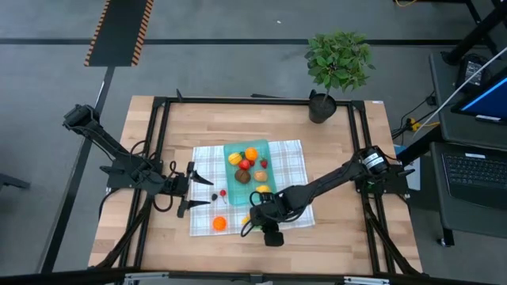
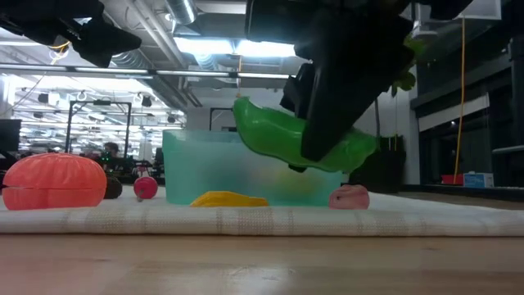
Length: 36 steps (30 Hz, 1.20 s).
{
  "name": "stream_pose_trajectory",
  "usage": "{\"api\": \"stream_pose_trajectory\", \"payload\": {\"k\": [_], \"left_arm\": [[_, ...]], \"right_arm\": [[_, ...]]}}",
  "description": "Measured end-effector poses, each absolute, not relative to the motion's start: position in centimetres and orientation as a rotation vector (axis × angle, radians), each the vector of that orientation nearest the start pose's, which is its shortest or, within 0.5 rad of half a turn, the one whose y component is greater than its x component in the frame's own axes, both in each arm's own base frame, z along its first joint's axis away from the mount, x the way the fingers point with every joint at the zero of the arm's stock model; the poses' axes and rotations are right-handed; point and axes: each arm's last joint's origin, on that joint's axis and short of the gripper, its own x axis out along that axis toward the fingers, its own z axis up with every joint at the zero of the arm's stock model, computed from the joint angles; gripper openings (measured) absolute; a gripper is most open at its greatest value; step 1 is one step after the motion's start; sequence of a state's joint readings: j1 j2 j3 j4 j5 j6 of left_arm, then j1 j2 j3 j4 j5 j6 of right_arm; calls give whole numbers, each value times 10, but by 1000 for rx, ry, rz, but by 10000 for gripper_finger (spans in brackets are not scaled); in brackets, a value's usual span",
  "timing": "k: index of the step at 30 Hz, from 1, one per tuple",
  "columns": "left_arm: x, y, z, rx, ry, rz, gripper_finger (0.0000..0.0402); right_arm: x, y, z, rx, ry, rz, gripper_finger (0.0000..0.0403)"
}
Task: Pick and placing Produce into tupperware
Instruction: Put the green peas into the blue bin
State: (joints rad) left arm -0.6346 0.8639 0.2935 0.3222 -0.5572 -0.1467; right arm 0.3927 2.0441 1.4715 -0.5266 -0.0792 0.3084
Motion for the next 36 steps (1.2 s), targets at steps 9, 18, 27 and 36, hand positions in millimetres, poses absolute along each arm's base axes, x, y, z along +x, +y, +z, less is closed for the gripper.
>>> {"api": "stream_pose_trajectory", "payload": {"k": [9,18,27,36], "left_arm": [[151,-92,200,-8,210,-60,292],[151,-92,200,-11,208,-53,292],[152,-92,200,-12,206,-53,292],[152,-92,200,-13,203,-51,292]], "right_arm": [[384,161,194,68,1086,266,137],[345,141,240,34,810,207,137],[297,116,220,79,447,189,137],[271,94,189,65,214,154,137]]}}
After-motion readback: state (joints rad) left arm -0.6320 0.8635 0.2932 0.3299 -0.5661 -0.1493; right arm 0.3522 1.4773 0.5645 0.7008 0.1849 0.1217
